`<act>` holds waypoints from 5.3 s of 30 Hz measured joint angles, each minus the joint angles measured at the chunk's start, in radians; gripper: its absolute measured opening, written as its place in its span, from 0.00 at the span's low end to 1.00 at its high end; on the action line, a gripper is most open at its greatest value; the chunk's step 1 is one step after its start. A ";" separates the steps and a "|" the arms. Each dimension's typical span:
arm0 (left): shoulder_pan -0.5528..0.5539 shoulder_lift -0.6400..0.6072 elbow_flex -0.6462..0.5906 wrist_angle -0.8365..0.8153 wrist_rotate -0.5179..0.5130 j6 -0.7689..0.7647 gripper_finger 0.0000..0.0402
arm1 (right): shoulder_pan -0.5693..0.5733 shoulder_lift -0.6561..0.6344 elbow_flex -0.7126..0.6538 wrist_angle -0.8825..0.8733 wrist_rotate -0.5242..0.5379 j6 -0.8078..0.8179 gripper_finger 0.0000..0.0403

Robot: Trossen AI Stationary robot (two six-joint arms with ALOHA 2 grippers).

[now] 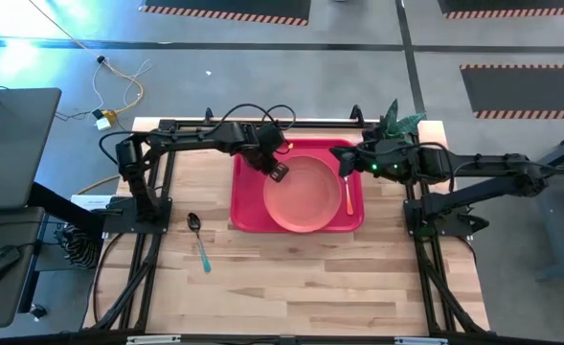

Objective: Pick and place plate/cup/fork/spoon on tray
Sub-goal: Put the orange plate on the red serving tray to the left of the orange fork, then put the blue spoon on the red serving tray in between of the orange plate and orange fork

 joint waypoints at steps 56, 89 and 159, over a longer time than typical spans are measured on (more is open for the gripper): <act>-0.123 0.060 0.000 -0.151 -0.200 -0.736 0.01 | -0.140 0.000 0.000 -0.013 -0.276 -0.273 0.23; -0.098 0.118 0.000 -0.166 -0.193 -0.677 0.10 | -0.140 0.001 0.000 -0.019 -0.276 -0.288 0.23; -0.822 -0.305 -0.399 -0.422 -0.224 -1.642 0.12 | -0.139 0.000 0.000 -0.020 -0.333 -0.156 0.23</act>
